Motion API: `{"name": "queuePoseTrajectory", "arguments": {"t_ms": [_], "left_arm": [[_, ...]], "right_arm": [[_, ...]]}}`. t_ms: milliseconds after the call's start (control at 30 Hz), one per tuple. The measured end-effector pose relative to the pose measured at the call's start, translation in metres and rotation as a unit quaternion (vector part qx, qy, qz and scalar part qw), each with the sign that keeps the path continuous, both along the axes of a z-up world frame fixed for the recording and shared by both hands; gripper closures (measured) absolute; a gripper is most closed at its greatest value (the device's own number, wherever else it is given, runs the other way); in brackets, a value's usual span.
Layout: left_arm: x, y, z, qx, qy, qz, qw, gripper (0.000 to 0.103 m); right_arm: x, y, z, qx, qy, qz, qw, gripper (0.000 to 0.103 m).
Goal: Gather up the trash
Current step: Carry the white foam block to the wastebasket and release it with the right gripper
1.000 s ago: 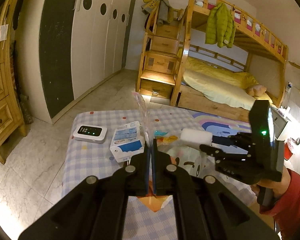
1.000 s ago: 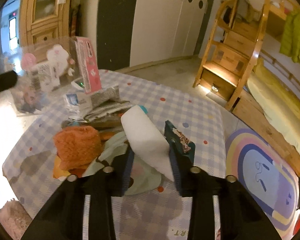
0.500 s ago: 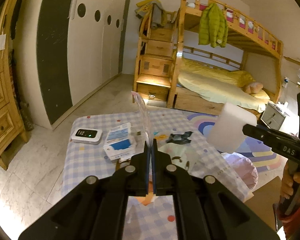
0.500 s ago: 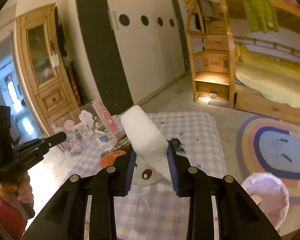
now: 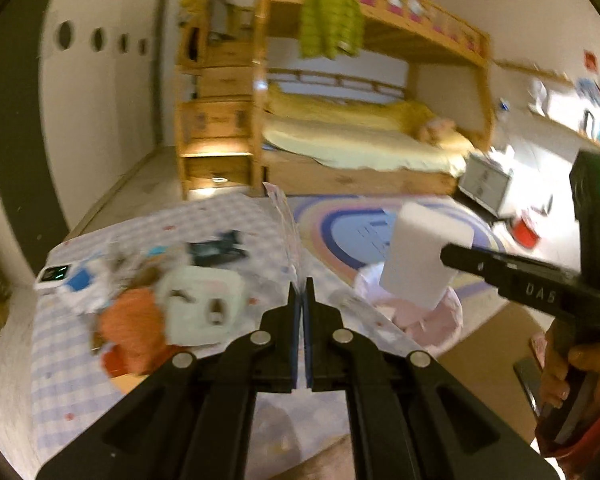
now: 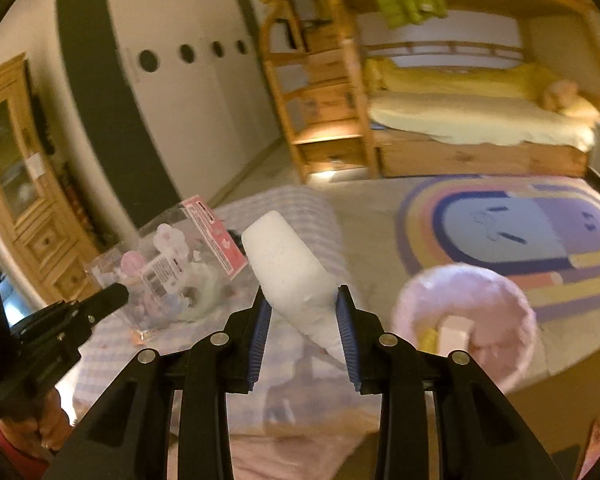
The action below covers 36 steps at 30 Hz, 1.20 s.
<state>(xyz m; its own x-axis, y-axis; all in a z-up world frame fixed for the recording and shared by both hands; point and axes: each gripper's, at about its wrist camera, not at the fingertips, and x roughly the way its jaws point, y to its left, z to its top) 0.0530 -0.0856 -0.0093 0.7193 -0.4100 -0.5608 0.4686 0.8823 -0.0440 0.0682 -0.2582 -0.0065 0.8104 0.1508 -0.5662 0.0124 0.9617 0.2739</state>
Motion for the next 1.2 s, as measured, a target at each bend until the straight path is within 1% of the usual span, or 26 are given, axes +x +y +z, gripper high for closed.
{"name": "queuePoseTrajectory", "arguments": {"t_ms": [133, 233, 367, 467, 667, 800, 867, 900, 933, 967, 1000, 1033, 1100, 1133, 1200], "left_arm": [[-0.002, -0.046, -0.012, 0.037, -0.015, -0.045, 0.9982, 0.103], [0.002, -0.075, -0.018, 0.049, -0.022, -0.074, 0.9958, 0.103], [0.012, -0.109, -0.024, 0.049, -0.029, -0.107, 0.9926, 0.103], [0.024, -0.132, -0.032, 0.044, -0.024, -0.125, 0.9909, 0.103], [0.054, -0.176, -0.050, 0.031, 0.008, -0.152, 0.9878, 0.103], [0.069, -0.194, -0.059, 0.023, 0.029, -0.162, 0.9861, 0.103], [0.076, -0.199, -0.062, 0.019, 0.036, -0.161, 0.9861, 0.098], [0.079, -0.200, -0.064, 0.021, 0.040, -0.158, 0.9864, 0.088], [0.081, -0.201, -0.065, 0.021, 0.042, -0.153, 0.9871, 0.074], [0.082, -0.199, -0.065, 0.019, 0.042, -0.149, 0.9878, 0.069], [0.083, -0.196, -0.064, 0.015, 0.042, -0.144, 0.9886, 0.059], [0.083, -0.193, -0.063, 0.012, 0.041, -0.142, 0.9889, 0.058], [0.083, -0.186, -0.061, 0.010, 0.044, -0.133, 0.9901, 0.058], [0.084, -0.183, -0.059, 0.012, 0.045, -0.128, 0.9907, 0.058], [0.083, -0.170, -0.055, 0.007, 0.048, -0.116, 0.9921, 0.058]], "right_arm": [[-0.009, -0.034, -0.014, 0.006, 0.010, -0.046, 0.999, 0.069], [-0.010, -0.060, -0.024, 0.016, 0.018, -0.076, 0.997, 0.069], [-0.009, -0.090, -0.038, 0.022, 0.031, -0.120, 0.992, 0.068], [-0.007, -0.108, -0.051, 0.026, 0.044, -0.141, 0.989, 0.068], [0.010, -0.139, -0.071, 0.025, 0.067, -0.173, 0.982, 0.067], [0.021, -0.155, -0.086, 0.040, 0.085, -0.185, 0.978, 0.067], [0.028, -0.160, -0.093, 0.040, 0.094, -0.190, 0.976, 0.067], [0.030, -0.161, -0.095, 0.040, 0.098, -0.192, 0.976, 0.067], [0.032, -0.162, -0.098, 0.042, 0.102, -0.193, 0.975, 0.067], [0.035, -0.164, -0.101, 0.043, 0.105, -0.194, 0.975, 0.065], [0.039, -0.165, -0.105, 0.042, 0.109, -0.193, 0.974, 0.065], [0.043, -0.166, -0.108, 0.039, 0.111, -0.194, 0.974, 0.063], [0.048, -0.168, -0.114, 0.034, 0.119, -0.194, 0.973, 0.055], [0.051, -0.168, -0.117, 0.032, 0.126, -0.195, 0.972, 0.050], [0.053, -0.169, -0.117, 0.033, 0.133, -0.197, 0.971, 0.049]]}}
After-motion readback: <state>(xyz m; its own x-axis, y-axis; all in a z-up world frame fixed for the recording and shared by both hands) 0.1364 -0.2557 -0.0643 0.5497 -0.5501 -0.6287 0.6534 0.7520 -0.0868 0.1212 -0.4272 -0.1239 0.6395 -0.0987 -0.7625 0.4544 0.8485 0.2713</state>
